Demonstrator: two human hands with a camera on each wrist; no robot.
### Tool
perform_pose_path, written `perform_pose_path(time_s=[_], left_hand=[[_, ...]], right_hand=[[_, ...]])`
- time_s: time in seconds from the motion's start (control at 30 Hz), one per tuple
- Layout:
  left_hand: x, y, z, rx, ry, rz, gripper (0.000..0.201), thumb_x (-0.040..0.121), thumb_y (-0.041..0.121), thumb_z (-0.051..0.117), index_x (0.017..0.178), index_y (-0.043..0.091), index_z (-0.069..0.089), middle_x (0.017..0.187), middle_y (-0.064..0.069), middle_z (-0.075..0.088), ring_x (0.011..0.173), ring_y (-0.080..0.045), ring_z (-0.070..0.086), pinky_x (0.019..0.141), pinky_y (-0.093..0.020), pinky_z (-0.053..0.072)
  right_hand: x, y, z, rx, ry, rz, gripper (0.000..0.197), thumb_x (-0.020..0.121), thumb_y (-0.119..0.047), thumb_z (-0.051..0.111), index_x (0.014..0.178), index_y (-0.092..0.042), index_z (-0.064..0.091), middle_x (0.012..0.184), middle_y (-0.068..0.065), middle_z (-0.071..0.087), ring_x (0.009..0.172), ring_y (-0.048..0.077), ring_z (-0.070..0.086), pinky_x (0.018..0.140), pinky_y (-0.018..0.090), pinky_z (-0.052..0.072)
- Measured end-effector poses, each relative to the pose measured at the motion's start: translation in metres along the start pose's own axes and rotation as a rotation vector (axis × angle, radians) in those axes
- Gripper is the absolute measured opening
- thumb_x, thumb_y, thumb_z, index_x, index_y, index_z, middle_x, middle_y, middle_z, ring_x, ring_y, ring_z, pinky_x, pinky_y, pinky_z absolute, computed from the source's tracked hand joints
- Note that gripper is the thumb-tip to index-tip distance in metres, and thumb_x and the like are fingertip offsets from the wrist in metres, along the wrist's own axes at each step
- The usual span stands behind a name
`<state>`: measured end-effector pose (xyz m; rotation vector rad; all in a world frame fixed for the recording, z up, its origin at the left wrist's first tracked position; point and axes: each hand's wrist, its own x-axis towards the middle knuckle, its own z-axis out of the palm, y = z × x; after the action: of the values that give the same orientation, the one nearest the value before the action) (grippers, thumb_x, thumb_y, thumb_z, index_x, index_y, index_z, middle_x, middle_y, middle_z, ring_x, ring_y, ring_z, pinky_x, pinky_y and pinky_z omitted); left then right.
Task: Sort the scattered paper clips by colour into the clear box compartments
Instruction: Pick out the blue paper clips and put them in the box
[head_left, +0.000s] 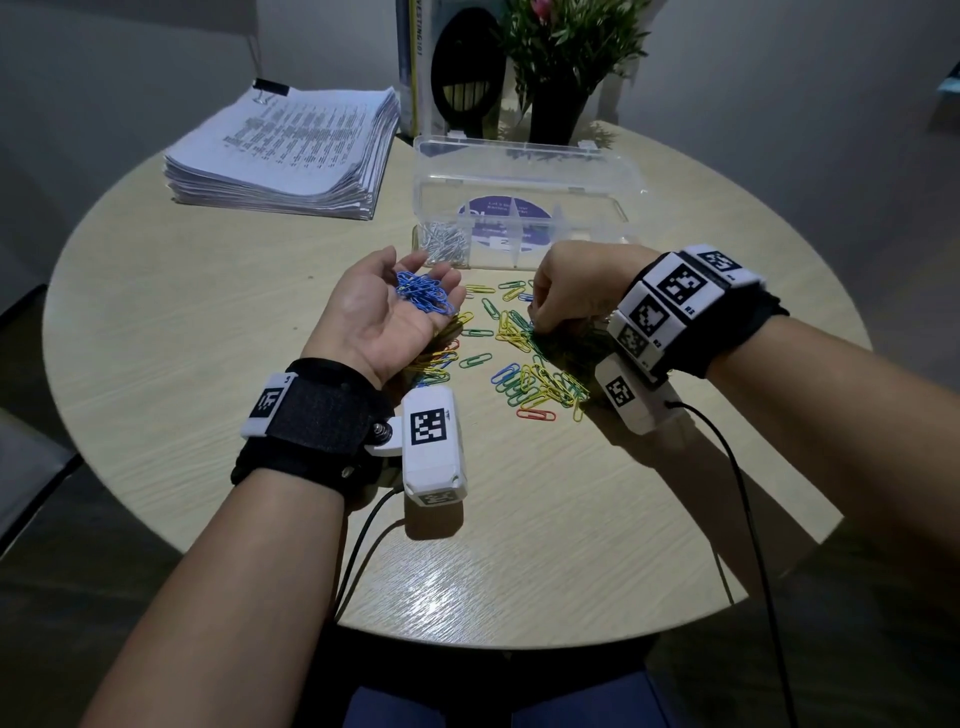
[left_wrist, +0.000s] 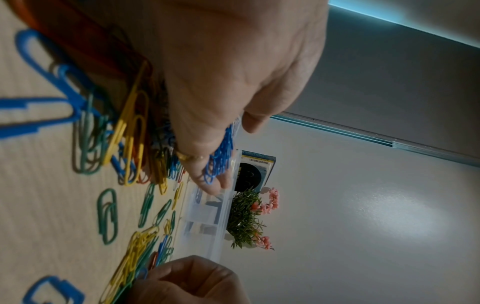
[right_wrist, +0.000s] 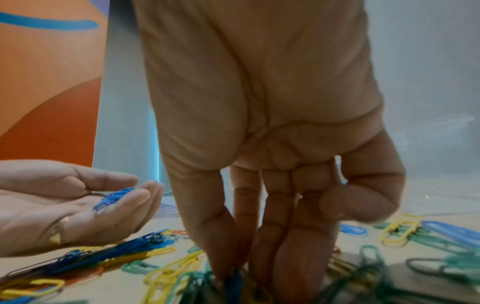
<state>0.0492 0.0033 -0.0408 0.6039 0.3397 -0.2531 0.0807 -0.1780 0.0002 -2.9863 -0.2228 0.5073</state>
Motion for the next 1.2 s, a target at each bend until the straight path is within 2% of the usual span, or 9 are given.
perform_pose_path(time_s=[0.2, 0.37, 0.5, 0.57, 0.7, 0.83, 0.93, 1.07, 1.2], left_hand=[[-0.001, 0.000, 0.000, -0.002, 0.009, -0.002, 0.032, 0.102, 0.026, 0.032, 0.093, 0.003, 0.052, 0.095, -0.020, 0.055, 0.087, -0.029, 0.057, 0.080, -0.041, 0.047], [-0.001, 0.000, 0.000, 0.004, 0.008, 0.000, 0.032, 0.102, 0.026, 0.032, 0.093, 0.003, 0.052, 0.093, -0.020, 0.056, 0.086, -0.029, 0.057, 0.079, -0.041, 0.048], [-0.001, 0.000, 0.000, -0.003, 0.012, 0.000, 0.033, 0.102, 0.026, 0.031, 0.093, 0.003, 0.052, 0.094, -0.021, 0.056, 0.087, -0.029, 0.057, 0.082, -0.041, 0.047], [-0.001, 0.001, 0.001, 0.002, 0.011, 0.003, 0.033, 0.102, 0.027, 0.031, 0.093, 0.003, 0.052, 0.093, -0.020, 0.056, 0.086, -0.029, 0.057, 0.079, -0.041, 0.047], [-0.001, 0.000, 0.001, 0.010, 0.014, 0.009, 0.033, 0.102, 0.027, 0.031, 0.091, 0.004, 0.051, 0.091, -0.020, 0.056, 0.084, -0.029, 0.057, 0.077, -0.041, 0.047], [0.000, 0.000, 0.000, 0.007, 0.013, 0.006, 0.033, 0.102, 0.027, 0.031, 0.092, 0.003, 0.052, 0.092, -0.020, 0.056, 0.085, -0.029, 0.057, 0.075, -0.041, 0.048], [0.000, 0.000, 0.000, 0.002, 0.016, 0.008, 0.033, 0.102, 0.027, 0.031, 0.093, 0.003, 0.052, 0.093, -0.020, 0.056, 0.085, -0.029, 0.057, 0.076, -0.041, 0.047], [0.000, 0.000, -0.001, 0.008, 0.017, 0.005, 0.032, 0.102, 0.027, 0.032, 0.093, 0.004, 0.052, 0.093, -0.019, 0.056, 0.086, -0.028, 0.057, 0.077, -0.041, 0.048], [0.000, 0.000, -0.001, 0.015, 0.027, 0.005, 0.032, 0.102, 0.027, 0.032, 0.093, 0.004, 0.052, 0.091, -0.019, 0.056, 0.085, -0.028, 0.057, 0.078, -0.040, 0.048]], right_hand=[[-0.004, 0.003, -0.010, 0.101, -0.048, -0.021, 0.008, 0.079, -0.024, 0.072, 0.076, -0.017, 0.071, 0.072, -0.001, 0.068, 0.067, 0.016, 0.063, 0.054, 0.022, 0.042], [0.007, 0.001, -0.012, 0.075, 0.110, 0.018, 0.020, 0.082, -0.013, 0.063, 0.094, 0.001, 0.072, 0.075, 0.011, 0.063, 0.057, 0.020, 0.050, 0.051, 0.025, 0.039], [0.018, -0.003, -0.003, -0.035, 0.178, -0.045, 0.022, 0.084, -0.004, 0.057, 0.100, 0.006, 0.070, 0.101, 0.024, 0.069, 0.090, 0.035, 0.065, 0.070, 0.037, 0.053], [0.021, -0.004, 0.001, -0.073, 0.179, -0.052, 0.022, 0.087, -0.007, 0.058, 0.102, 0.004, 0.069, 0.103, 0.022, 0.068, 0.096, 0.034, 0.064, 0.077, 0.038, 0.053], [0.019, -0.005, 0.001, -0.156, 0.150, -0.092, 0.028, 0.085, -0.016, 0.068, 0.103, 0.004, 0.070, 0.104, 0.019, 0.069, 0.097, 0.031, 0.063, 0.075, 0.032, 0.049], [0.018, -0.005, 0.002, -0.159, 0.092, -0.083, 0.024, 0.084, -0.012, 0.065, 0.103, 0.003, 0.070, 0.103, 0.021, 0.069, 0.095, 0.032, 0.064, 0.075, 0.036, 0.053], [0.015, -0.007, 0.001, -0.127, 0.034, -0.038, 0.025, 0.084, -0.012, 0.059, 0.105, -0.001, 0.069, 0.104, 0.016, 0.069, 0.088, 0.029, 0.063, 0.064, 0.032, 0.053], [0.012, -0.006, 0.000, -0.037, 0.018, 0.004, 0.023, 0.087, -0.014, 0.058, 0.105, -0.005, 0.068, 0.099, 0.013, 0.065, 0.079, 0.022, 0.054, 0.049, 0.023, 0.039], [0.011, -0.002, -0.006, 0.092, 0.030, 0.034, 0.019, 0.085, -0.013, 0.065, 0.100, -0.004, 0.070, 0.091, 0.013, 0.068, 0.076, 0.020, 0.056, 0.057, 0.024, 0.043]])
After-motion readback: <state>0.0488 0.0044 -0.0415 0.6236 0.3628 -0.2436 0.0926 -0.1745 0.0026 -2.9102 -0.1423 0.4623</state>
